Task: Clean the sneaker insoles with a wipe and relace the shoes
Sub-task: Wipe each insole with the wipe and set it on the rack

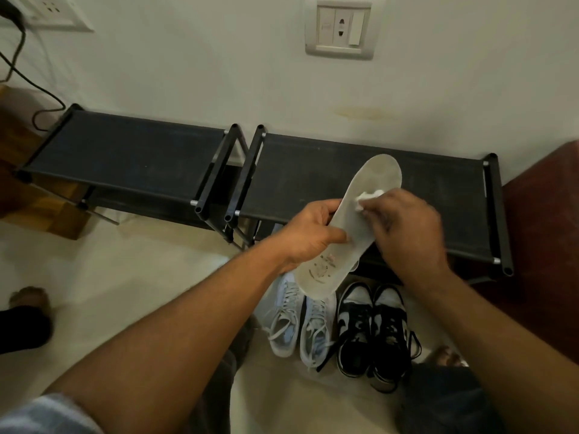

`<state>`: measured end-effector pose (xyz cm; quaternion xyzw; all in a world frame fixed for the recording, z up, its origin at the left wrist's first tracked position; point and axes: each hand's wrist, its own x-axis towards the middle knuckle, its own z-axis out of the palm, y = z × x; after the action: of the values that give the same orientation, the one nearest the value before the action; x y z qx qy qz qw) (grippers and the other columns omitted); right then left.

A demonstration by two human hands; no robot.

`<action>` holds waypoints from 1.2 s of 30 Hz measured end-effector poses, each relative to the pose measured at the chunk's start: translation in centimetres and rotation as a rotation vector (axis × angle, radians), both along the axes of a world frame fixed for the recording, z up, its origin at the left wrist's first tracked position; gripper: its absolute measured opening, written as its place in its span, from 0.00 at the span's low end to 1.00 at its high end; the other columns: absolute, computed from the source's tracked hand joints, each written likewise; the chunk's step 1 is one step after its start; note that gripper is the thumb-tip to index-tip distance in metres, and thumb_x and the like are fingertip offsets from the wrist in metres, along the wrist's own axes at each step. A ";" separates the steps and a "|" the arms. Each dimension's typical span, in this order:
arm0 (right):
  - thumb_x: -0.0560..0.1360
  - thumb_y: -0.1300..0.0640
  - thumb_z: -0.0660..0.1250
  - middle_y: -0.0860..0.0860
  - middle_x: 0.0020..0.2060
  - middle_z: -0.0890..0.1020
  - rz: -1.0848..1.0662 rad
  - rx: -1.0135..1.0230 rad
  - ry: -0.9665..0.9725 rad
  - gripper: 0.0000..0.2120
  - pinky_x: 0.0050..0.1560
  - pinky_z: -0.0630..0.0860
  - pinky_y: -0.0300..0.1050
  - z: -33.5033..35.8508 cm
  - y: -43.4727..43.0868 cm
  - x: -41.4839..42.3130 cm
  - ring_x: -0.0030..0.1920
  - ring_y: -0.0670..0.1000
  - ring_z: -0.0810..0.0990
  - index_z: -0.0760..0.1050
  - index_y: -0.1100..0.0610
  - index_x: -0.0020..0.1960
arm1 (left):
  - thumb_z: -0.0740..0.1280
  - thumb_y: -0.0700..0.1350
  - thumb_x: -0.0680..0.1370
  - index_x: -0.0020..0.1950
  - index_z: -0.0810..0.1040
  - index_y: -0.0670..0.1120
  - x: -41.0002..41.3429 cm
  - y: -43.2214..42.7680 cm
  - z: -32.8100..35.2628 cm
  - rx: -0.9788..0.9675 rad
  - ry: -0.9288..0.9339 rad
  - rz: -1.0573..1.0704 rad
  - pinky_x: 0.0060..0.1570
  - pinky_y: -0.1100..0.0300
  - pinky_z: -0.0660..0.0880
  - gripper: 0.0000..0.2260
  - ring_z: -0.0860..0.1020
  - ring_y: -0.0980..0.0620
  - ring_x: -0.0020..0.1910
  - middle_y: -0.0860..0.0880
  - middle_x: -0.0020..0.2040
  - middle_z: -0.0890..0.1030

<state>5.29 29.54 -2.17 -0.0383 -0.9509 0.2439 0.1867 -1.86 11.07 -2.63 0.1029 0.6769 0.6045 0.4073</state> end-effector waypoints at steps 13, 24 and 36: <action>0.74 0.60 0.77 0.49 0.46 0.86 0.227 0.075 0.004 0.09 0.50 0.74 0.45 -0.3 -1.7 0.7 0.45 0.52 0.84 0.87 0.53 0.54 | 0.66 0.25 0.78 0.68 0.80 0.40 0.5 0.1 -0.3 -0.003 0.002 0.003 0.55 0.49 0.82 0.21 0.85 0.45 0.51 0.41 0.53 0.86; 0.76 0.59 0.75 0.50 0.49 0.86 0.024 -0.016 0.011 0.10 0.53 0.80 0.56 -0.3 0.8 -0.3 0.49 0.53 0.84 0.86 0.52 0.57 | 0.67 0.27 0.79 0.70 0.79 0.41 0.5 0.2 -0.1 0.026 -0.018 -0.046 0.53 0.51 0.83 0.21 0.86 0.45 0.54 0.39 0.58 0.86; 0.75 0.60 0.75 0.49 0.48 0.86 0.086 0.028 0.036 0.10 0.53 0.76 0.48 -0.1 -1.3 0.3 0.49 0.47 0.81 0.86 0.53 0.56 | 0.68 0.26 0.79 0.67 0.79 0.39 0.6 0.0 -0.1 0.022 -0.042 -0.084 0.54 0.52 0.83 0.19 0.85 0.44 0.52 0.38 0.55 0.86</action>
<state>5.62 28.27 -2.31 0.0095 -0.9514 0.2392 0.1938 -1.26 11.08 -2.69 0.1229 0.6565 0.5964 0.4452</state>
